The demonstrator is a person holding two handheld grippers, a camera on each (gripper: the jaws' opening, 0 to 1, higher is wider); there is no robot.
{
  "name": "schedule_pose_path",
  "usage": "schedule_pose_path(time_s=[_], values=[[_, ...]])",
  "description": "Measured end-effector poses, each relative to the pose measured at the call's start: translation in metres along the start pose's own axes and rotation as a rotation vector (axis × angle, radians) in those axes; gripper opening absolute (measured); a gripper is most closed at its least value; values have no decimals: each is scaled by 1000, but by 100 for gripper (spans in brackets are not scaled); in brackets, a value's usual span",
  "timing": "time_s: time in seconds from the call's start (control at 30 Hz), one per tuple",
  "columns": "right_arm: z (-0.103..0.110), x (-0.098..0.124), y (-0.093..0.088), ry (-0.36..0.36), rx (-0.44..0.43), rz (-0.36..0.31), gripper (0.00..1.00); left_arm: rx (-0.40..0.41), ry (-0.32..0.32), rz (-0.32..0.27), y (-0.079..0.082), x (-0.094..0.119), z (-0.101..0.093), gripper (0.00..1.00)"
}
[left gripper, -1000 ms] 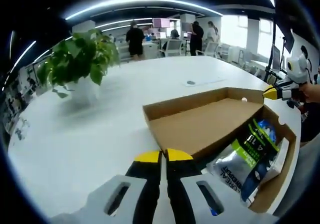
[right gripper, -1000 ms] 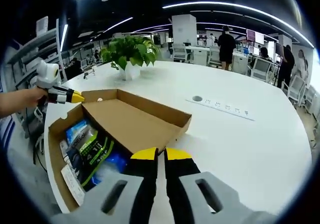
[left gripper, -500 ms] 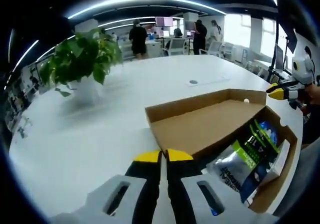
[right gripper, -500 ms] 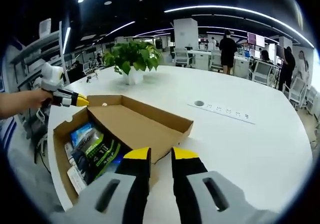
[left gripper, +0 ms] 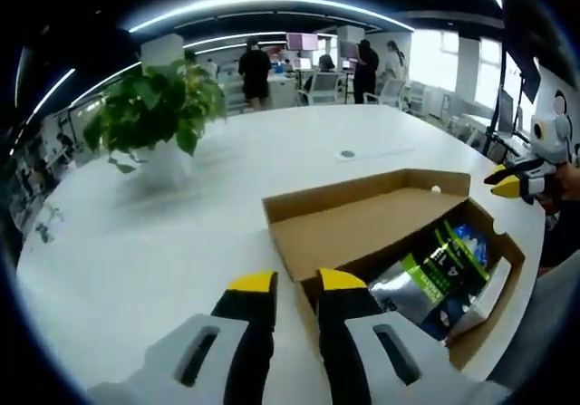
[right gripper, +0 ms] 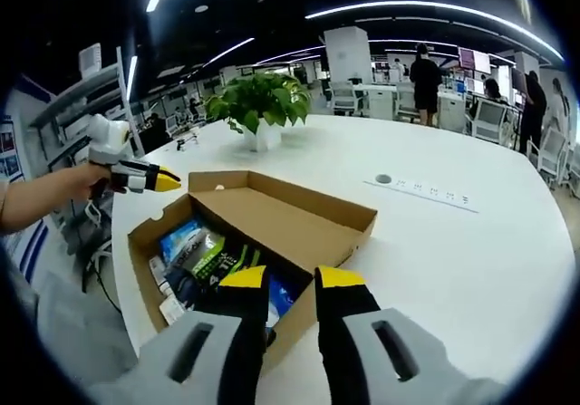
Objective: Operate the shoe box by opening the lid, removing the specified soft item, and placing it in the target area until the item is outside and the box remains undamaged.
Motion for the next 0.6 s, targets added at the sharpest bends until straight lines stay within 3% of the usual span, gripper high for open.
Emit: schedule_pose_path(time_s=[0.23, 0.4, 0.6], values=[[16, -8, -12, 43, 25, 59, 18, 8, -27, -17, 2, 11, -16, 23], [26, -17, -27, 63, 49, 151, 17, -3, -51, -13, -1, 16, -28, 28], [34, -27, -36, 87, 56, 203, 17, -15, -76, -2, -6, 21, -39, 29]])
Point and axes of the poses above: the point that each gripper's makers call its tool centre point, and the gripper's own axes: x roughly backward along the fingers, z roughly to its left, y roughly out of its top, the point moved 3 cm from there along x, roughly backward along the fingers, and after that the axes turned 11 degrees about -x, right-handed, at the moved point
